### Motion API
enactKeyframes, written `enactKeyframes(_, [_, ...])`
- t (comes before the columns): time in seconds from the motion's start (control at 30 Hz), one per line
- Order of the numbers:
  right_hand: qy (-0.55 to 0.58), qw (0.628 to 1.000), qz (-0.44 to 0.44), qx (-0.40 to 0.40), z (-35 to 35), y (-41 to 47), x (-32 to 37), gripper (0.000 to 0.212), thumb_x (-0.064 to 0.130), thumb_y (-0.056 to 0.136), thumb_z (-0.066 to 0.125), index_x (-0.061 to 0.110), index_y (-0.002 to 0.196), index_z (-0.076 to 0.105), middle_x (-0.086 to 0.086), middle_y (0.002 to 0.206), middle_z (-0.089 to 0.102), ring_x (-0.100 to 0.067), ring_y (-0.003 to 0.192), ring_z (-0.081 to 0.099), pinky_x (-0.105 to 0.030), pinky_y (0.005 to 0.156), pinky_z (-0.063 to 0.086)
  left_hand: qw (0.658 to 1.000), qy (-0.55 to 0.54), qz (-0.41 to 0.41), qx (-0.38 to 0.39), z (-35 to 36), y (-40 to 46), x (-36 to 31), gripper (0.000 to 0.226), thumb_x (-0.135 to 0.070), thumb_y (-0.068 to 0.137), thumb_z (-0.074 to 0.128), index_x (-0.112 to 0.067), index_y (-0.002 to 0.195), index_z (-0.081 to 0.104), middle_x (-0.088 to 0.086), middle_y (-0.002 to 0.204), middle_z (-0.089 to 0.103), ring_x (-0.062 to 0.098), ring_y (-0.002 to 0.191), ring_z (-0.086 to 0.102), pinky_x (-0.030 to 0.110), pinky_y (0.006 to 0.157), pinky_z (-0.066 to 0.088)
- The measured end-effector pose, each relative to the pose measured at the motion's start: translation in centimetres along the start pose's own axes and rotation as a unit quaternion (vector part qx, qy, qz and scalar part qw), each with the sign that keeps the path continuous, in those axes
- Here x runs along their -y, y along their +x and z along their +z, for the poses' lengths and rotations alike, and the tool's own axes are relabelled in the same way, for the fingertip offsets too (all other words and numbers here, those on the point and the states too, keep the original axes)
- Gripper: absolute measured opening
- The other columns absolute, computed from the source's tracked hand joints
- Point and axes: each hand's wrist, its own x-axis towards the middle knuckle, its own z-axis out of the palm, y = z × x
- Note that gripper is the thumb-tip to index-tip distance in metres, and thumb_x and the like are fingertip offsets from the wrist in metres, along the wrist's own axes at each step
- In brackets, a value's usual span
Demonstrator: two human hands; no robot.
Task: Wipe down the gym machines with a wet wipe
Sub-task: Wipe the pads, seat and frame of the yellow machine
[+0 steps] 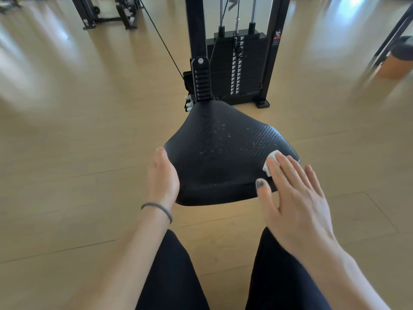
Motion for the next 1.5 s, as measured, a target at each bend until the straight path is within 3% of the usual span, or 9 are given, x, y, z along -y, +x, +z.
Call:
enactKeyframes(0.13, [0.012, 0.998, 0.007, 0.068, -0.2, 6.7, -1.6, 0.039, 0.057, 0.099, 0.013, 0.030, 0.101, 0.041, 0.019, 0.115, 0.047, -0.011, 0.129, 0.044, -0.048, 0.118, 0.028, 1.000, 0.003, 0.004, 0.000, 0.0, -0.1, -0.1, 0.047, -0.048, 0.086, 0.023, -0.005, 0.096, 0.039, 0.006, 0.084, 0.046, 0.024, 0.079, 0.044, 0.041, 0.069, 0.037])
enactKeyframes(0.4, [-0.012, 0.996, -0.039, 0.080, -1.5, 2.8, -1.0, 0.046, 0.057, 0.099, 0.014, 0.030, 0.122, 0.043, 0.018, 0.136, 0.044, -0.010, 0.138, 0.039, -0.042, 0.115, 0.034, 0.999, -0.027, 0.019, -0.006, 0.1, -0.7, -0.3, 0.034, -0.040, 0.096, 0.026, -0.009, 0.086, 0.034, 0.005, 0.082, 0.038, 0.021, 0.075, 0.037, 0.037, 0.066, 0.033])
enactKeyframes(0.53, [0.035, 0.992, -0.020, 0.119, -1.9, 7.6, -1.6, 0.035, 0.055, 0.102, 0.009, 0.040, 0.084, 0.035, 0.021, 0.094, 0.046, -0.003, 0.106, 0.046, -0.044, 0.110, 0.034, 0.999, -0.023, 0.025, -0.003, 0.1, -0.8, -0.4, 0.038, -0.042, 0.097, 0.026, -0.007, 0.094, 0.041, 0.007, 0.086, 0.042, 0.024, 0.080, 0.043, 0.038, 0.069, 0.038])
enactKeyframes(0.63, [-0.013, 0.989, 0.012, 0.146, -0.1, 12.8, -0.5, 0.061, 0.059, 0.098, 0.003, 0.032, 0.114, 0.055, 0.011, 0.125, 0.054, -0.015, 0.130, 0.047, -0.042, 0.111, 0.032, 0.999, -0.036, 0.026, -0.002, 0.0, -1.4, -0.8, 0.037, -0.038, 0.101, 0.026, -0.006, 0.097, 0.044, 0.008, 0.088, 0.043, 0.021, 0.078, 0.042, 0.034, 0.066, 0.037])
enactKeyframes(0.73, [-0.061, 0.987, -0.087, 0.117, 2.2, 12.2, 4.3, 0.077, 0.049, 0.090, -0.007, 0.019, 0.114, 0.060, -0.004, 0.117, 0.055, -0.027, 0.115, 0.055, -0.038, 0.088, 0.030, 0.999, -0.043, 0.022, -0.006, 0.1, -1.7, -1.3, 0.039, -0.035, 0.102, 0.027, -0.002, 0.099, 0.046, 0.009, 0.086, 0.046, 0.018, 0.073, 0.042, 0.031, 0.062, 0.034])
enactKeyframes(0.9, [-0.017, 0.959, -0.257, 0.122, 0.5, 2.8, 8.0, 0.054, 0.037, 0.106, 0.016, 0.021, 0.144, 0.051, 0.007, 0.152, 0.045, -0.013, 0.141, 0.039, -0.038, 0.122, 0.019, 0.995, -0.090, -0.022, 0.019, 0.0, -0.8, -0.8, 0.044, -0.044, 0.086, 0.031, -0.001, 0.093, 0.041, 0.003, 0.081, 0.047, 0.022, 0.074, 0.042, 0.038, 0.063, 0.036])
enactKeyframes(1.1, [-0.041, 0.994, -0.085, 0.064, -0.6, 5.8, 1.6, 0.052, 0.033, 0.105, 0.004, 0.026, 0.134, 0.047, 0.010, 0.140, 0.043, -0.012, 0.132, 0.040, -0.034, 0.117, 0.021, 0.996, -0.088, -0.003, -0.003, 0.1, -1.0, -0.8, 0.039, -0.036, 0.096, 0.027, 0.000, 0.097, 0.043, 0.002, 0.085, 0.045, 0.023, 0.077, 0.037, 0.038, 0.066, 0.032])
enactKeyframes(1.33, [-0.014, 0.964, -0.246, 0.101, 0.3, 2.0, 7.5, 0.050, 0.029, 0.105, 0.017, 0.022, 0.139, 0.053, 0.009, 0.148, 0.047, -0.012, 0.135, 0.043, -0.039, 0.122, 0.017, 0.987, -0.128, -0.076, 0.068, -0.1, -0.1, -0.4, 0.053, -0.054, 0.076, 0.032, -0.006, 0.093, 0.047, 0.005, 0.085, 0.052, 0.026, 0.080, 0.048, 0.041, 0.071, 0.040])
enactKeyframes(1.5, [-0.012, 0.998, -0.034, 0.043, -0.9, 4.9, 0.7, 0.046, 0.028, 0.106, 0.010, 0.026, 0.130, 0.049, 0.009, 0.136, 0.046, -0.013, 0.131, 0.042, -0.033, 0.120, 0.020, 0.993, -0.099, -0.057, 0.023, 0.0, -0.8, -0.5, 0.052, -0.051, 0.081, 0.026, -0.006, 0.097, 0.047, 0.001, 0.085, 0.049, 0.022, 0.079, 0.043, 0.039, 0.068, 0.034])
